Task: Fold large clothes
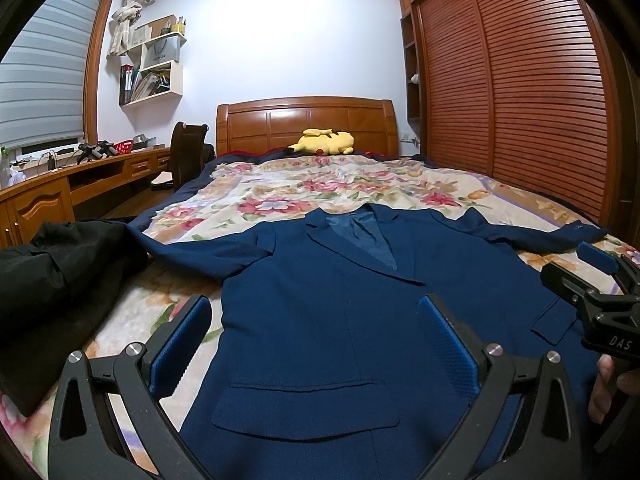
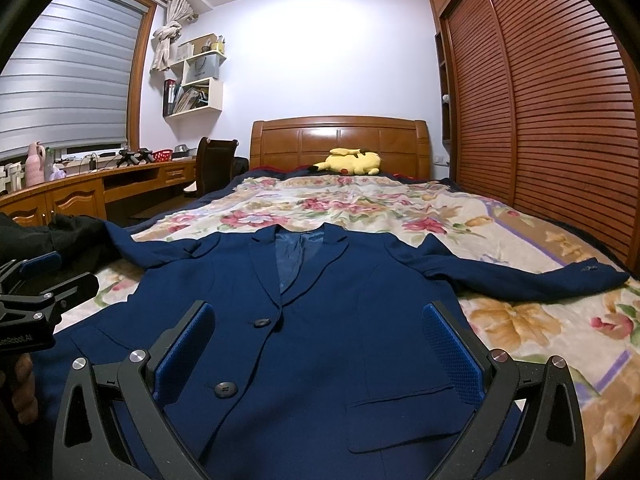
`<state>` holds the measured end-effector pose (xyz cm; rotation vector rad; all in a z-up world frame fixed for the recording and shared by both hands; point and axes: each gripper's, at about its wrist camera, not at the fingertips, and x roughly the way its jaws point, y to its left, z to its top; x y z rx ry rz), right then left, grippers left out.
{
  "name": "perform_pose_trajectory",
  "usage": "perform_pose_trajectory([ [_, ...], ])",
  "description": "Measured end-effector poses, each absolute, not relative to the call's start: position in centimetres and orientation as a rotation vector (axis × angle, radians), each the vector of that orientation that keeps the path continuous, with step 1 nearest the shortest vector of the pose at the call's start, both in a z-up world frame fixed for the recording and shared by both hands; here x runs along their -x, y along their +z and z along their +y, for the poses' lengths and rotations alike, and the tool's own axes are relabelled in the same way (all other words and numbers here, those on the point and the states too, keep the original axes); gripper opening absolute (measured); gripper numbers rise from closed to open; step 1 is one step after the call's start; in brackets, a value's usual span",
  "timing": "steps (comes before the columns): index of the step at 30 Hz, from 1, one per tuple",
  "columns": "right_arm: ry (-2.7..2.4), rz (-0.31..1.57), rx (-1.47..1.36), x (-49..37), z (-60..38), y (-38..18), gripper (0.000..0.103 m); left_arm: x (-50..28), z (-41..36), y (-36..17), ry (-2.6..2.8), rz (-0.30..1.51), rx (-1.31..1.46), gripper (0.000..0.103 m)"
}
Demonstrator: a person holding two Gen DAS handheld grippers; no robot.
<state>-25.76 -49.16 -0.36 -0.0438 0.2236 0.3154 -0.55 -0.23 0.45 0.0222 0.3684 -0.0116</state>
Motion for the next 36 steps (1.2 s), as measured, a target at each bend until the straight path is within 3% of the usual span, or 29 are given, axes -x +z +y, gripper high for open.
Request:
perform_pose_trajectory([
  [36,0.315,0.226,0.043,25.76,-49.13,-0.44,0.103,0.57,-0.36,0.63,-0.01,0.358,-0.021,0.103],
])
